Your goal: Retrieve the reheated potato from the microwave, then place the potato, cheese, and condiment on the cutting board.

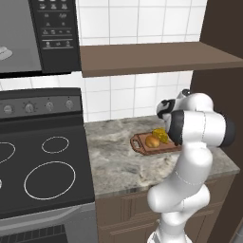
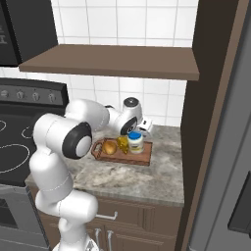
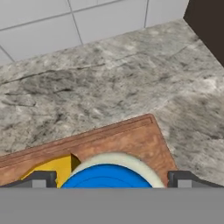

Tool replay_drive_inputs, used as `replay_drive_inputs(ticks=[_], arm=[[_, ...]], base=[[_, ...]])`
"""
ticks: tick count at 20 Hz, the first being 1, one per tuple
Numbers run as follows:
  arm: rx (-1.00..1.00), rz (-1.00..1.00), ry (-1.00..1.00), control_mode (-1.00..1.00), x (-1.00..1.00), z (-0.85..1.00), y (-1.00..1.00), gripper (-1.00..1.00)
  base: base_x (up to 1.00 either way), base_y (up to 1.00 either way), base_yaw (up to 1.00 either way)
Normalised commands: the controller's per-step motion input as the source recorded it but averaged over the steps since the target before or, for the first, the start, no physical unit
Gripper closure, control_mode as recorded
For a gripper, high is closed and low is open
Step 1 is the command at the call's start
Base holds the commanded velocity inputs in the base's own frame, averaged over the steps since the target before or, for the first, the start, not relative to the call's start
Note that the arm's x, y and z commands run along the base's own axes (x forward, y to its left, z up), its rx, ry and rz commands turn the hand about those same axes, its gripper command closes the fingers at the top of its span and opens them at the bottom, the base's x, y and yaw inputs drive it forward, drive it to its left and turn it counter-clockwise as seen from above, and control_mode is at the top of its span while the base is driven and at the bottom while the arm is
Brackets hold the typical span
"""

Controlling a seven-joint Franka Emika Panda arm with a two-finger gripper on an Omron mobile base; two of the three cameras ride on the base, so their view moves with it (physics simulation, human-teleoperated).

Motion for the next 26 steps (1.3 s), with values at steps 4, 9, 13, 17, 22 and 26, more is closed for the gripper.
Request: replay_drive_inputs(ticks=[4,9,13,17,22,26], arm=[[0.00,0.03,-0.14,-1.00,-0.12,0.00,-0.17,-1.00],[0.00,0.00,-0.01,-1.00,-0.11,0.10,-0.27,-1.00],[0.00,0.00,0.04,-1.00,-0.04,0.25,-0.15,-1.00],[0.00,0.00,0.05,-1.00,-0.04,0.21,0.00,-1.00],[0.00,0.00,0.04,-1.00,-0.06,0.26,0.00,-1.00],[0.00,0.00,0.03,-1.00,-0.16,0.30,0.00,-1.00]], base=[[0.00,0.00,0.00],[0.00,0.00,0.00],[0.00,0.00,0.00],[0.00,0.00,0.00],[0.00,0.00,0.00],[0.00,0.00,0.00]])
